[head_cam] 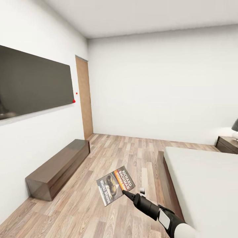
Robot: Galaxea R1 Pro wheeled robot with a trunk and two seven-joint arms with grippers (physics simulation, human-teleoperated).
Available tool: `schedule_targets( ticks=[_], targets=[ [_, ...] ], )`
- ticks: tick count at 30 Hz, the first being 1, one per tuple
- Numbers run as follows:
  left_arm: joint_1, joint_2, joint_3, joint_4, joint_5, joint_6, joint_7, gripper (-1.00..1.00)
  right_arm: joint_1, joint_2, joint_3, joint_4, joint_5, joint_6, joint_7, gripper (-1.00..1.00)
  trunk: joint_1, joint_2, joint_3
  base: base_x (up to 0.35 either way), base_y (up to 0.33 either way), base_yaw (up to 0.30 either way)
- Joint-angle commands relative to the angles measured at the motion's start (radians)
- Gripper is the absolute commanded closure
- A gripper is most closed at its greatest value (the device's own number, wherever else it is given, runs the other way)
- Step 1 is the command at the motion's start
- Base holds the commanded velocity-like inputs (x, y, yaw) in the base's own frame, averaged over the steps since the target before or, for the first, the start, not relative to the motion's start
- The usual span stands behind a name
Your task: In the bedroom, move the book from the bed onto either nightstand, and place the two sandals side by side next to the bed.
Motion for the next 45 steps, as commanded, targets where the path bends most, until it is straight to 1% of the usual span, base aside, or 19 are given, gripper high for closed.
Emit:
schedule_targets(
  ticks=[1,7,12,19,30,36,45],
  targets=[
    [0.0,0.0,-0.009,0.001,0.007,-0.004,0.002,-1.0,0.0,0.0,0.0,-0.001,-0.01,0.011,0.001,1.0,0.0,-0.001,0.0,0.0,0.0,-0.272],
    [0.0,0.0,-0.009,0.001,0.006,-0.004,0.002,-1.0,0.0,0.0,0.0,-0.001,-0.01,0.01,0.001,1.0,0.0,-0.001,0.0,0.0,0.0,-0.24],
    [0.0,0.0,-0.01,0.001,0.006,-0.003,0.002,-1.0,0.0,0.0,0.0,-0.001,-0.01,0.01,0.0,1.0,0.0,-0.001,0.0,0.012,0.013,-0.098],
    [0.0,0.0,-0.009,0.001,0.005,-0.003,0.002,-1.0,0.0,0.001,0.0,-0.001,-0.01,0.01,0.0,1.0,0.0,-0.001,0.0,0.124,0.122,-0.027],
    [0.0,0.0,-0.01,0.001,0.004,-0.002,0.002,-1.0,0.0,0.001,0.0,-0.001,-0.008,0.01,0.0,1.0,0.0,-0.001,0.0,0.226,0.179,-0.005],
    [0.0,0.0,-0.009,0.001,0.004,-0.003,0.002,-1.0,0.001,0.0,0.0,0.001,-0.008,0.01,0.001,1.0,0.0,-0.001,0.0,0.174,0.067,-0.001],
    [0.0,0.0,-0.008,0.001,0.005,-0.003,0.002,-1.0,0.021,-0.002,0.0,0.016,-0.008,0.01,0.001,1.0,0.0,-0.001,0.0,0.041,0.014,0.0]
  ],
)
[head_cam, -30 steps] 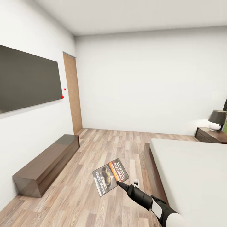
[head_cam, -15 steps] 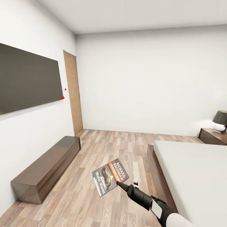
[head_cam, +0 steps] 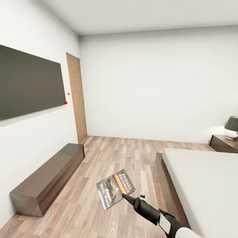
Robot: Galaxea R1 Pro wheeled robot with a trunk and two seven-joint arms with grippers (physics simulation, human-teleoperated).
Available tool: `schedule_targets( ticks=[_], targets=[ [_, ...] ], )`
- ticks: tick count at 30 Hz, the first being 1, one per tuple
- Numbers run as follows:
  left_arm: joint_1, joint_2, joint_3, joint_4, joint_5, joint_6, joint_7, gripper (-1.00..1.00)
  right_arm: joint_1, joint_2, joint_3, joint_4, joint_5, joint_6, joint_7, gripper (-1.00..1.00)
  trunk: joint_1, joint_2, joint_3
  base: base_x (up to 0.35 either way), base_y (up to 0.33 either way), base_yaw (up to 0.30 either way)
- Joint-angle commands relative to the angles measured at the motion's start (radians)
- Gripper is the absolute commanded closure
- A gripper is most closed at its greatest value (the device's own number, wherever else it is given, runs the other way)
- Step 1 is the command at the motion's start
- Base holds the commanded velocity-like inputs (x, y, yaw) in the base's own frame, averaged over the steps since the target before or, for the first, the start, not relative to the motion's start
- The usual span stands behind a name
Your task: In the bedroom, move the book from the bed onto either nightstand, and place the two sandals side by side next to the bed.
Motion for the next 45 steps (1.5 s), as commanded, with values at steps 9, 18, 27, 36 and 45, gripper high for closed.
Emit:
schedule_targets(
  ticks=[9,18,27,36,45],
  targets=[
    [0.0,0.0,-0.01,0.001,0.006,-0.004,0.002,-1.0,0.054,-0.024,0.001,0.014,-0.008,0.012,0.096,1.0,0.0,0.0,0.0,0.004,0.001,0.0],
    [0.0,0.0,-0.01,0.001,0.006,-0.003,0.002,-1.0,0.094,-0.025,0.001,0.015,-0.008,0.0,0.132,1.0,0.0,0.0,0.0,0.0,0.0,0.0],
    [0.0,-0.001,-0.01,0.001,0.006,-0.003,0.002,-1.0,0.119,-0.022,0.002,0.034,-0.007,-0.067,0.145,1.0,0.0,0.0,0.0,0.0,0.0,0.0],
    [0.0,-0.002,-0.01,0.001,0.006,-0.002,0.002,-1.0,0.127,-0.024,0.001,0.087,0.048,-0.072,0.193,1.0,0.0,0.0,0.0,0.0,0.0,0.0],
    [0.0,-0.002,-0.01,0.001,0.006,-0.003,0.002,-1.0,0.133,-0.028,-0.002,0.119,0.062,-0.07,0.201,1.0,0.0,0.0,0.0,0.123,0.05,0.0]
  ],
)
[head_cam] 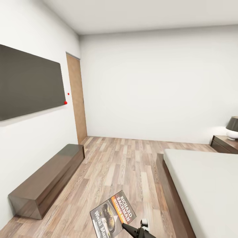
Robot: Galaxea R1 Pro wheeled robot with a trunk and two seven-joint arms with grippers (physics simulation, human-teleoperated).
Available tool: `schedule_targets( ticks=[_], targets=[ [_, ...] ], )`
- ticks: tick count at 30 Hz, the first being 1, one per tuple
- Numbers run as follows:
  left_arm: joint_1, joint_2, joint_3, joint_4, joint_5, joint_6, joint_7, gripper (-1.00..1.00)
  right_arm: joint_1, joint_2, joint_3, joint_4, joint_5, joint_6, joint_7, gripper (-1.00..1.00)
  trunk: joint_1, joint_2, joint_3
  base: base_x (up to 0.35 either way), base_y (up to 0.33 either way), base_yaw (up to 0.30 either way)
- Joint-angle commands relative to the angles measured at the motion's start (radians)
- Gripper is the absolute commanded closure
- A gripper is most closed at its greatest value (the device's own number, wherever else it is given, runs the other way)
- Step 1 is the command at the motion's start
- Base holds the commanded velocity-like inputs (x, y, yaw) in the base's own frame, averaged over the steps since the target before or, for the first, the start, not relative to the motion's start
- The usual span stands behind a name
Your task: In the bedroom, move the book from the bed onto either nightstand, and place the two sandals side by side next to the bed.
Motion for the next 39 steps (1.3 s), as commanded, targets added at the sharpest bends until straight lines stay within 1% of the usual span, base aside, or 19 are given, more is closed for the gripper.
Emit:
schedule_targets(
  ticks=[1,17,39],
  targets=[
    [0.0,0.0,-0.009,0.001,0.006,-0.004,0.002,-1.0,0.001,0.0,-0.002,0.001,-0.002,0.01,0.003,1.0,0.001,0.0,0.0,0.248,0.08,0.0],
    [0.0,0.0,-0.009,0.001,0.004,-0.005,0.002,-1.0,0.007,0.002,-0.001,0.008,0.004,0.003,0.006,1.0,0.001,0.0,0.0,0.277,0.019,0.0],
    [0.0,-0.005,-0.009,0.001,0.002,-0.005,0.002,-1.0,0.007,0.0,-0.003,0.008,-0.005,0.0,0.0,1.0,0.001,0.0,0.0,0.277,0.0,-0.001]
  ],
)
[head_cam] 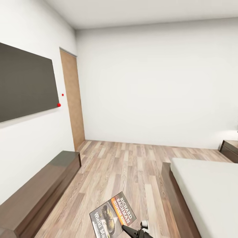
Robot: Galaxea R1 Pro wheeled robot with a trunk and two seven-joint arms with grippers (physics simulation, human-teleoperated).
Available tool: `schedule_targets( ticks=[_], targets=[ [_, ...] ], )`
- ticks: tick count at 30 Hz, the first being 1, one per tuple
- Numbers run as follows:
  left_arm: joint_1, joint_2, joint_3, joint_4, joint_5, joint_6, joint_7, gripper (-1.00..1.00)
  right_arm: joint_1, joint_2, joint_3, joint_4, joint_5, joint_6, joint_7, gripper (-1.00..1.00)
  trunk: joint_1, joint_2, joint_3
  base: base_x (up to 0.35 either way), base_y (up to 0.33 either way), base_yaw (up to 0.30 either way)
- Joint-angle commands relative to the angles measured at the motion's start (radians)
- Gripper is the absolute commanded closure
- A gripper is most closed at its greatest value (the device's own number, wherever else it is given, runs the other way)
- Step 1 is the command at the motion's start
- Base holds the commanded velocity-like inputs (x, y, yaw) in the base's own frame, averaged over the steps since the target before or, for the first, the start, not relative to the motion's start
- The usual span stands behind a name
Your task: In the bedroom, move the book from the bed onto either nightstand, and place the two sandals side by side next to the bed.
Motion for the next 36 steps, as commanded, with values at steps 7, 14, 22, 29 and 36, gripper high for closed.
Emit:
schedule_targets(
  ticks=[7,14,22,29,36],
  targets=[
    [0.0,-0.002,-0.009,0.001,0.007,-0.004,0.002,-1.0,0.0,0.0,-0.004,-0.001,-0.003,0.01,0.003,1.0,0.001,0.0,0.0,0.277,0.0,-0.124],
    [0.0,-0.002,-0.009,0.001,0.007,-0.004,0.002,-1.0,0.0,0.0,-0.004,-0.001,-0.003,0.01,0.004,1.0,0.001,0.0,-0.001,0.277,0.0,-0.235],
    [0.0,-0.002,-0.009,0.001,0.007,-0.004,0.002,-1.0,0.0,0.001,-0.004,-0.001,-0.003,0.009,0.004,1.0,0.001,0.0,-0.001,0.277,0.0,-0.107],
    [0.0,-0.002,-0.009,0.001,0.007,-0.004,0.002,-1.0,0.001,0.001,-0.004,-0.001,-0.002,0.008,0.007,1.0,0.001,0.0,-0.001,0.277,0.0,-0.018],
    [0.0,-0.002,-0.009,0.001,0.007,-0.004,0.002,-1.0,0.004,0.002,-0.004,-0.001,-0.002,0.008,0.008,1.0,0.001,0.0,-0.001,0.277,0.0,-0.004]
  ],
)
